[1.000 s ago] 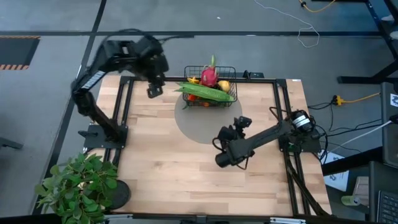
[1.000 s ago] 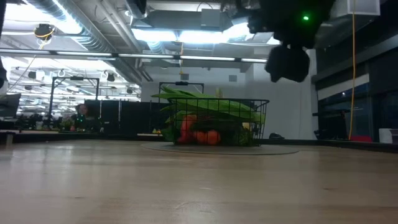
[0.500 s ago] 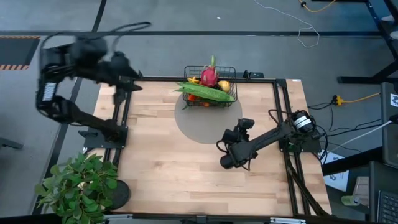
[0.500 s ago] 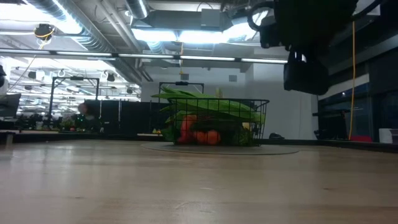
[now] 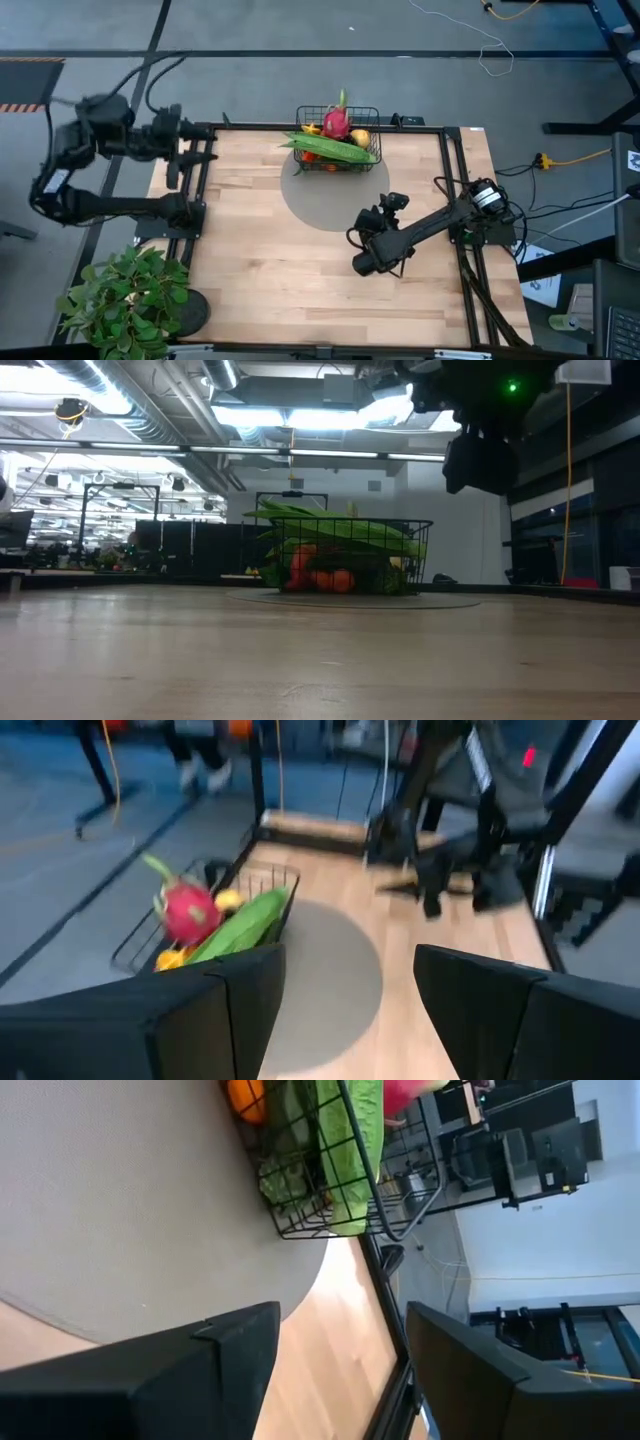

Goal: Build produce basket
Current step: Return to Home Position

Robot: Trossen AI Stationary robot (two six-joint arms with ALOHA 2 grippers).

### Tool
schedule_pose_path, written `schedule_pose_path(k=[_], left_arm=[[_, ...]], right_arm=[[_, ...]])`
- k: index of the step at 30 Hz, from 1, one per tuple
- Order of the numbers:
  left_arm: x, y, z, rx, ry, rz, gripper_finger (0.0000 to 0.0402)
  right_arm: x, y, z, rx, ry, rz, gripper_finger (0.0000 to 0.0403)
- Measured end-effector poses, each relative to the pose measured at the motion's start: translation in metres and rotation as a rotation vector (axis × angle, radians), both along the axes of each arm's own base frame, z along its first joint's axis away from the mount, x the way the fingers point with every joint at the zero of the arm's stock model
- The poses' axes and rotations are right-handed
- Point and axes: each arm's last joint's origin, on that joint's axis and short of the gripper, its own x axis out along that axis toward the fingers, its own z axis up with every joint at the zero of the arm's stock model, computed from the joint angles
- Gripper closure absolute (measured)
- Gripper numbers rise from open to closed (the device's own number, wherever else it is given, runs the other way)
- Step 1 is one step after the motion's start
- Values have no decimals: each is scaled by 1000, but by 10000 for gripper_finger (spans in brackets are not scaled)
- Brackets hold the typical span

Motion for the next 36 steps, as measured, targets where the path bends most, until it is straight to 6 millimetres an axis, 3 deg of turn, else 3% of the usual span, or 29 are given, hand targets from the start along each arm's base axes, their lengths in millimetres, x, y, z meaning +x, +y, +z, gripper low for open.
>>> schedule_pose_path(k=[3,8,14,17,25,36], left_arm=[[-4,-2,-33,-5,-116,5,191],[9,3,-107,-111,-208,19,191],[9,0,-167,-196,-298,-63,191],[13,2,-184,-166,-410,-90,191],[31,3,-234,-155,-469,-138,191],[39,-3,-255,11,-443,-93,191]], right_arm=[[1,1,2,4,1,5,179],[1,1,2,30,19,-6,179],[1,1,1,53,28,-20,179],[1,1,1,53,23,-22,179],[0,1,1,55,20,-26,179],[0,1,1,68,20,-37,179]])
